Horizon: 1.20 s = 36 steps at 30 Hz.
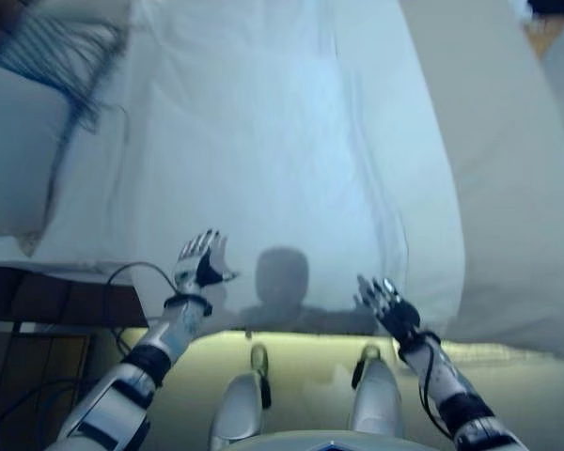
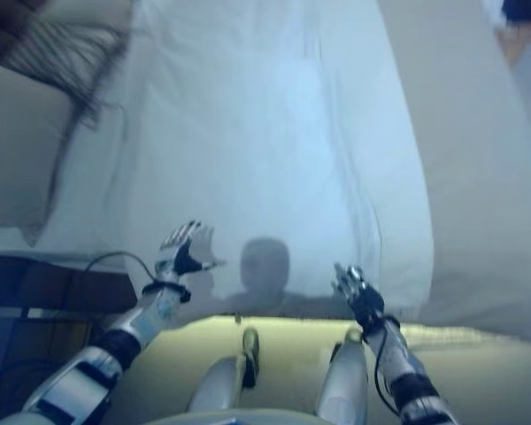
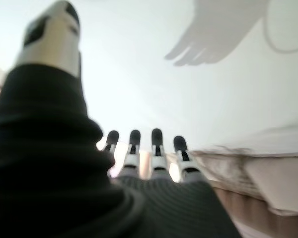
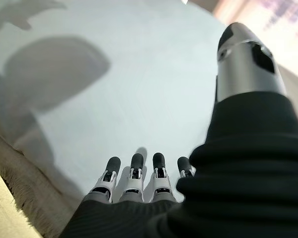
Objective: Make the bed neatly
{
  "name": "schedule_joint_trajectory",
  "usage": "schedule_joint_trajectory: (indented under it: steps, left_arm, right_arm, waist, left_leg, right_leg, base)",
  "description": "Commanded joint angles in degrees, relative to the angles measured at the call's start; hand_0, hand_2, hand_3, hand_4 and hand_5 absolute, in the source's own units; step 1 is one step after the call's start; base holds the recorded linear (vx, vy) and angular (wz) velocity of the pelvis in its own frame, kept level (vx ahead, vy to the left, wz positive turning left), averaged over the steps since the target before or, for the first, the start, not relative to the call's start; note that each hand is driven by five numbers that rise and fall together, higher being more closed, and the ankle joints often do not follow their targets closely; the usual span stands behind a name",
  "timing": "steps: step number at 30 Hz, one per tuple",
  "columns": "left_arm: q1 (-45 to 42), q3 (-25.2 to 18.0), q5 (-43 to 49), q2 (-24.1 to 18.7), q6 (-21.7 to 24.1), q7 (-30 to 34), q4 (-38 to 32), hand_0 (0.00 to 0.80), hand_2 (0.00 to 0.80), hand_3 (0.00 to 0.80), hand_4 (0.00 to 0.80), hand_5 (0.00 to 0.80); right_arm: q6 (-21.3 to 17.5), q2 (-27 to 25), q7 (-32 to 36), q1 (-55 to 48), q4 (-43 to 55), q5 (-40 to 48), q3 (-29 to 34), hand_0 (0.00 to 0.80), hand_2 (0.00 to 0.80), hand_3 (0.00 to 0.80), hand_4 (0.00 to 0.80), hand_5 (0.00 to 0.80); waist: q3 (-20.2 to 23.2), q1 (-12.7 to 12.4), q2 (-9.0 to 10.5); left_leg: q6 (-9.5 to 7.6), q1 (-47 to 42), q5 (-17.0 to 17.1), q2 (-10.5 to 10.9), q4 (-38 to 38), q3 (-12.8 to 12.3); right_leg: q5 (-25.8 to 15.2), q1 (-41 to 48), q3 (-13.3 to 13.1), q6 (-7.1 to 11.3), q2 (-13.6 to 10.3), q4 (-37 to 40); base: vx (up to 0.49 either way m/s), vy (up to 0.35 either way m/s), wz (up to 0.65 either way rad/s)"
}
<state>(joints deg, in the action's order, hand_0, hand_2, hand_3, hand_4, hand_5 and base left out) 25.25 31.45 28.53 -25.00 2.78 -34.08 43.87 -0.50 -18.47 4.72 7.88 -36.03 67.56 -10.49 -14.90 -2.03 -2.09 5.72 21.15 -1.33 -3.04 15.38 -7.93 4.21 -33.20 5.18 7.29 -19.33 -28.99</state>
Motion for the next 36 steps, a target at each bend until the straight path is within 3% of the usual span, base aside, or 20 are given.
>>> schedule_joint_trajectory:
  steps: [1,6,7,13,19,27,33,36]
  left_arm:
    - [2.6,-2.2,3.3,-2.3,-3.7,-3.2,-0.3,0.0,0.0,0.0,0.0,0.0]
    - [6.9,-1.5,2.2,-2.5,-6.9,-7.0,4.4,0.0,0.0,0.0,0.0,0.0]
    - [7.4,-1.5,1.8,-2.5,-7.3,-8.2,5.1,0.0,0.0,0.0,0.0,0.0]
    - [8.2,-3.4,4.5,-1.4,-12.4,-14.9,4.9,0.0,0.0,0.0,0.0,0.0]
    - [10.4,-4.4,4.3,-2.6,-16.9,-19.0,5.3,0.0,0.0,0.0,0.0,0.0]
    - [16.3,-2.4,-1.0,-3.6,-18.1,-16.3,8.8,0.0,0.0,0.0,0.0,0.0]
    - [17.8,-1.1,-5.0,-3.2,-15.1,-3.0,10.1,0.0,0.0,0.0,0.0,0.0]
    - [17.0,-0.6,-6.9,-2.5,-13.7,-0.1,10.9,0.0,0.0,0.0,0.0,0.0]
  right_arm:
    - [-2.3,0.1,-0.3,-1.4,7.8,0.7,-0.2,0.0,0.0,0.0,0.0,0.0]
    - [-2.8,-1.1,0.0,-0.4,12.6,-1.0,-1.4,0.0,0.0,0.0,0.0,0.0]
    - [-2.8,-1.4,0.1,-0.2,13.0,-1.6,-1.3,0.0,0.0,0.0,0.0,0.0]
    - [-2.7,-2.6,-1.6,-0.1,17.4,-3.6,-0.9,0.0,0.0,0.0,0.0,0.0]
    - [-2.5,-3.4,-3.1,0.4,21.1,-3.4,-1.3,0.0,0.0,0.0,0.0,0.0]
    - [-3.4,-6.1,-4.8,2.4,24.6,-2.8,-2.1,0.0,0.0,0.0,0.0,0.0]
    - [-3.5,-7.3,-6.0,3.9,27.2,-3.2,-1.8,0.0,0.0,0.0,0.0,0.0]
    - [-1.9,-8.1,-5.6,3.9,28.6,-3.9,-1.1,0.0,0.0,0.0,0.0,0.0]
  waist:
    - [-4.2,1.1,1.08]
    - [-7.1,2.8,1.29]
    - [-7.3,2.9,0.87]
    - [-9.4,3.3,0.22]
    - [-11.3,4.6,0.72]
    - [-13.5,6.9,0.91]
    - [-14.9,7.9,0.93]
    - [-14.9,8.5,0.36]
  left_leg:
    - [-2.9,4.9,1.6,0.8,3.7,1.7]
    - [-2.98,10.1,1.8,1.0,5.7,1.1]
    - [-2.56,10.5,0.3,1.0,6.3,1.6]
    - [-2.5,15.6,-0.4,1.3,10.4,2.0]
    - [-2.17,18.0,-0.9,1.3,11.9,1.8]
    - [-1.48,21.0,-0.8,1.1,13.7,1.5]
    - [-1.29,23.4,-1.0,0.9,15.2,1.4]
    - [-1.21,24.2,-1.0,0.7,15.8,0.9]
  right_leg:
    - [-11.2,3.5,3.1,4.14,-0.4,9.5]
    - [-13.0,-1.9,2.7,4.05,-0.4,9.4]
    - [-11.6,-2.8,2.0,4.67,-0.1,8.2]
    - [-11.7,-8.5,0.5,4.46,-0.6,4.2]
    - [-13.5,-11.3,-0.7,4.88,-0.4,4.9]
    - [-16.2,-15.3,-3.1,5.27,-0.8,5.6]
    - [-17.8,-17.4,-4.2,5.54,-1.1,6.5]
    - [-18.4,-18.3,-5.1,5.71,-1.3,6.5]
  base:
    - [-0.046,0.152,-0.52]
    - [-0.064,0.149,-0.08]
    - [0.033,0.157,-0.08]
    - [0.003,0.109,0.0]
    - [0.0,0.045,-0.01]
    - [-0.028,0.061,-0.02]
    - [-0.013,0.06,-0.04]
    - [0.027,0.11,-0.08]
